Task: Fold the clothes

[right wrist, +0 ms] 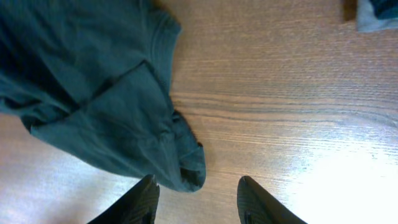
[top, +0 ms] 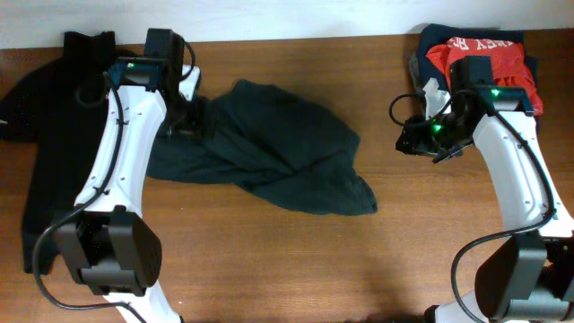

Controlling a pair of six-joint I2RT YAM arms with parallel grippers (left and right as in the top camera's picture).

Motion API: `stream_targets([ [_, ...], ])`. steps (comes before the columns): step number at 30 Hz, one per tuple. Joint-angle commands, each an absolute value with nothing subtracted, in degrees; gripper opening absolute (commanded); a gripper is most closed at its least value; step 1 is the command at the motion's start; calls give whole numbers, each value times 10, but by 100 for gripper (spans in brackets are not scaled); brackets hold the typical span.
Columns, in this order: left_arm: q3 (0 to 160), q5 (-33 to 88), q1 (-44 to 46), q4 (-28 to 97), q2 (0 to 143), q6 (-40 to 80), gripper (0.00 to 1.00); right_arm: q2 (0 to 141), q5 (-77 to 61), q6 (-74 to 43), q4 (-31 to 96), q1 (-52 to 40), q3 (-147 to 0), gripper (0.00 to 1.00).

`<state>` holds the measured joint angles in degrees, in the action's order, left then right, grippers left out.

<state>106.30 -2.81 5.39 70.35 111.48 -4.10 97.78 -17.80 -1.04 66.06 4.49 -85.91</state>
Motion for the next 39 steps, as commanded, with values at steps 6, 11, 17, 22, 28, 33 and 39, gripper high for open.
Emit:
stream_targets([
  [6,994,108,81,786,1093,-140,99,976,-204,28,657,4,-845,46],
  [11,893,107,133,695,1093,-219,99,976,-204,28,653,4,-845,47],
  [17,823,86,164,565,1094,-223,99,978,-203,43,651,3,-844,47],
  [22,824,88,160,522,1094,-186,99,991,-210,42,618,-9,-806,47],
  [28,824,138,160,516,1094,-184,99,1016,-212,40,548,-74,-791,51],
  [33,856,146,139,503,1094,-115,99,1072,-173,-25,454,-136,-791,51],
  [39,886,146,87,502,1094,-85,99,1120,-70,-137,435,-192,-791,52],
])
